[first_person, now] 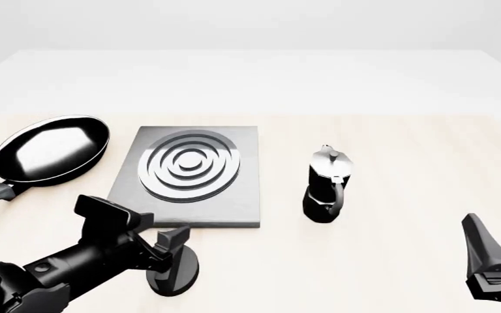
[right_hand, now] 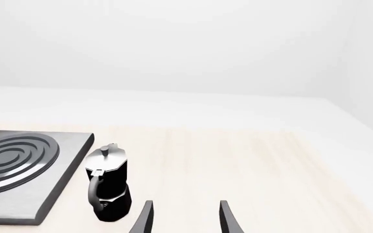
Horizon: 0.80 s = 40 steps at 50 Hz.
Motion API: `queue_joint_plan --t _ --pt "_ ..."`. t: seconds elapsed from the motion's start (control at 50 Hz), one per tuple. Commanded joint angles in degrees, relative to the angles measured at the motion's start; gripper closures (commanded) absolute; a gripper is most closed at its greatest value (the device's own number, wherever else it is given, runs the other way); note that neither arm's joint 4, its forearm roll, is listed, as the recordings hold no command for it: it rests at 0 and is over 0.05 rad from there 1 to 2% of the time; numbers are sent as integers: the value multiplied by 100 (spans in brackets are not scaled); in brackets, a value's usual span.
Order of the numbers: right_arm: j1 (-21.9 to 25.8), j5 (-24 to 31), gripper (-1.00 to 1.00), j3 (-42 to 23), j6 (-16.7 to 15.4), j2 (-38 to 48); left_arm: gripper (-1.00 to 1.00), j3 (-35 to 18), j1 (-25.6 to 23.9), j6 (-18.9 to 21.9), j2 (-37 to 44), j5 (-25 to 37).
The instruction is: Turn on the stove.
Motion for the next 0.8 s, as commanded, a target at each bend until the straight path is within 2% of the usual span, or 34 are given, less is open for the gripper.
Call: queue_joint_plan --t 0.02,0.06,0.24,0.46,0.8 --pt "-6 8 -100 0 36 -20 -100 24 26 -11 288 -142" --pt "-12 16 -100 0 52 -36 -100 43 169 -3 356 -193" --pt "-35 54 -100 0 89 -94 -100 57 214 -87 615 -320" --pt "-41 92 -100 0 92 -131 -100 -20 -112 -595 1299 -581" --pt "-35 93 -100 0 118 -123 -100 -74 -172 -846 1680 -718"
